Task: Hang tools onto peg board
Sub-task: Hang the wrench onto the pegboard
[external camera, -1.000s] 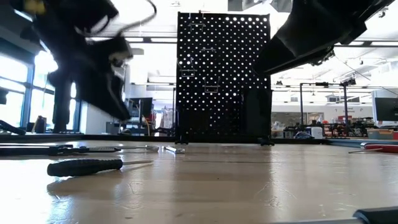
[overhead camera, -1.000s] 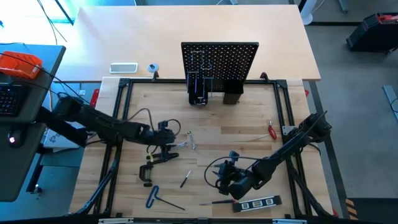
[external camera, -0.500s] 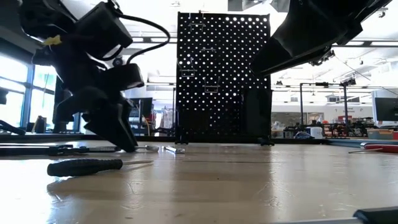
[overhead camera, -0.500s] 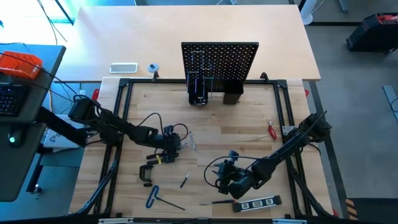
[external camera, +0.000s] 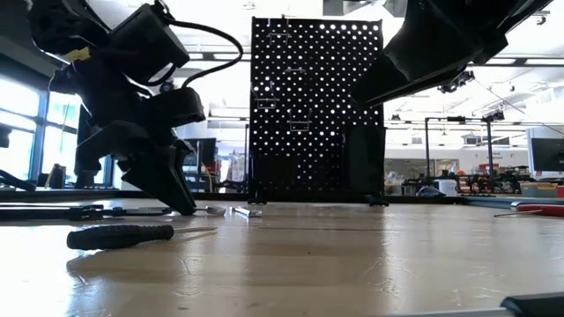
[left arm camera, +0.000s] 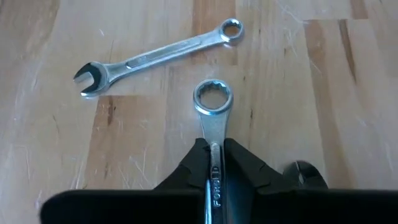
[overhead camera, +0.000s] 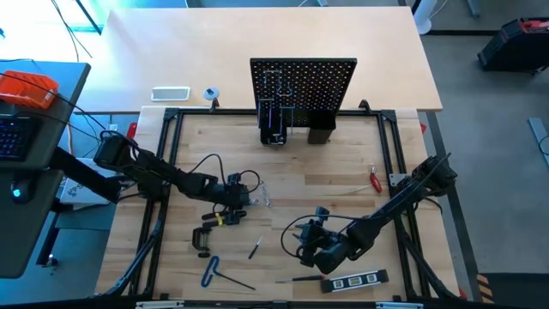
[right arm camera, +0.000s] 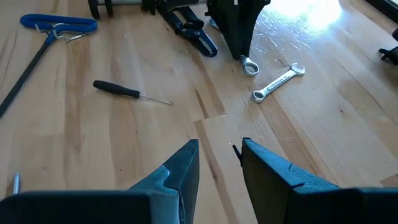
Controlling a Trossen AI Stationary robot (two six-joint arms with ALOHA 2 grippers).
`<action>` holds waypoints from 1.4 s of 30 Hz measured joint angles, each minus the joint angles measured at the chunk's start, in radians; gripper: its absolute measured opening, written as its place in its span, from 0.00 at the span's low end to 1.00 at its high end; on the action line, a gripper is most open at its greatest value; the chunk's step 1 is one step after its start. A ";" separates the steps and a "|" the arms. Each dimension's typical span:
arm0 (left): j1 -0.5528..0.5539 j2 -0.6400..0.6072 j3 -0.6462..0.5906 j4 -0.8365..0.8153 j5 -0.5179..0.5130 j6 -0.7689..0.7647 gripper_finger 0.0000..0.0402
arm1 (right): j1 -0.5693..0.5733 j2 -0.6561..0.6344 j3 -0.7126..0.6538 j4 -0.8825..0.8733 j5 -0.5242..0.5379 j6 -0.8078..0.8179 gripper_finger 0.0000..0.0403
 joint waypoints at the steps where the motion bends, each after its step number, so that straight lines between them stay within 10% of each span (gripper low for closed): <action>1: 0.000 -0.010 -0.002 -0.006 0.007 0.006 0.05 | 0.000 0.000 0.000 0.000 0.000 0.000 0.28; 19: 0.002 -0.302 0.001 -0.013 0.104 0.135 0.01 | 0.000 0.000 0.000 0.001 0.016 -0.026 0.28; 29: 0.020 -0.196 0.000 -0.090 0.161 0.223 0.09 | -0.019 0.000 0.000 0.036 0.017 -0.027 0.28; 42: 0.046 -0.193 0.000 -0.191 0.153 0.227 0.27 | -0.151 0.212 -0.001 0.541 -0.209 -0.249 0.28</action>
